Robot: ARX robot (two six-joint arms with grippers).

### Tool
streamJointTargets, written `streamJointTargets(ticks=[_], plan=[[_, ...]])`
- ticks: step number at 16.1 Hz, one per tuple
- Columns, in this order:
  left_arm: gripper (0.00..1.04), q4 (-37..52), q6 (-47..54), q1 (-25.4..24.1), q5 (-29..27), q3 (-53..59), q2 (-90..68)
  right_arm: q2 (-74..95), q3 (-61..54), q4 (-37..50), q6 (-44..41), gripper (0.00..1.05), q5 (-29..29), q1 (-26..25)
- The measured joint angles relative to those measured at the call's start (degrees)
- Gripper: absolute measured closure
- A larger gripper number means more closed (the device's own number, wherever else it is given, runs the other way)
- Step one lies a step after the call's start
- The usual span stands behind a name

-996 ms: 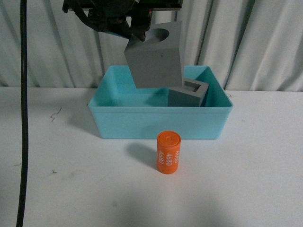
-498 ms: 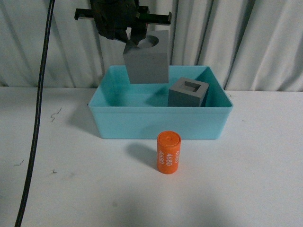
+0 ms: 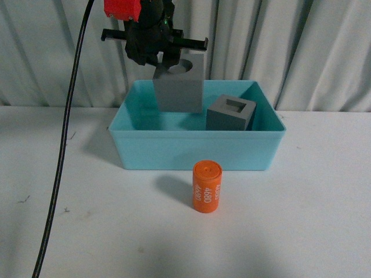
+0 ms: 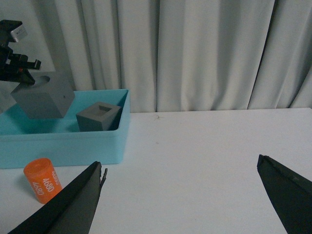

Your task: Place gray and orange parts in blue box

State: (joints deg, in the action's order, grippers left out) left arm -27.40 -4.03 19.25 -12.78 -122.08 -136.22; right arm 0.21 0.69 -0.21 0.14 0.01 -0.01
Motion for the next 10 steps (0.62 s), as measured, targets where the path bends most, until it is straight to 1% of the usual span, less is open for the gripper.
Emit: streamJointTargets(ticks=[5,10], plan=[[0.88,1.5,1.0,-1.0,-0.8,-1.0,-1.4,0.0,0.0,0.0,0.0,0.06,0.0,0.0],[0.88,3.5,2.6,-1.9,-1.4,0.3,-1.4,0.0,0.0,0.0,0.0,0.06,0.0,0.0]])
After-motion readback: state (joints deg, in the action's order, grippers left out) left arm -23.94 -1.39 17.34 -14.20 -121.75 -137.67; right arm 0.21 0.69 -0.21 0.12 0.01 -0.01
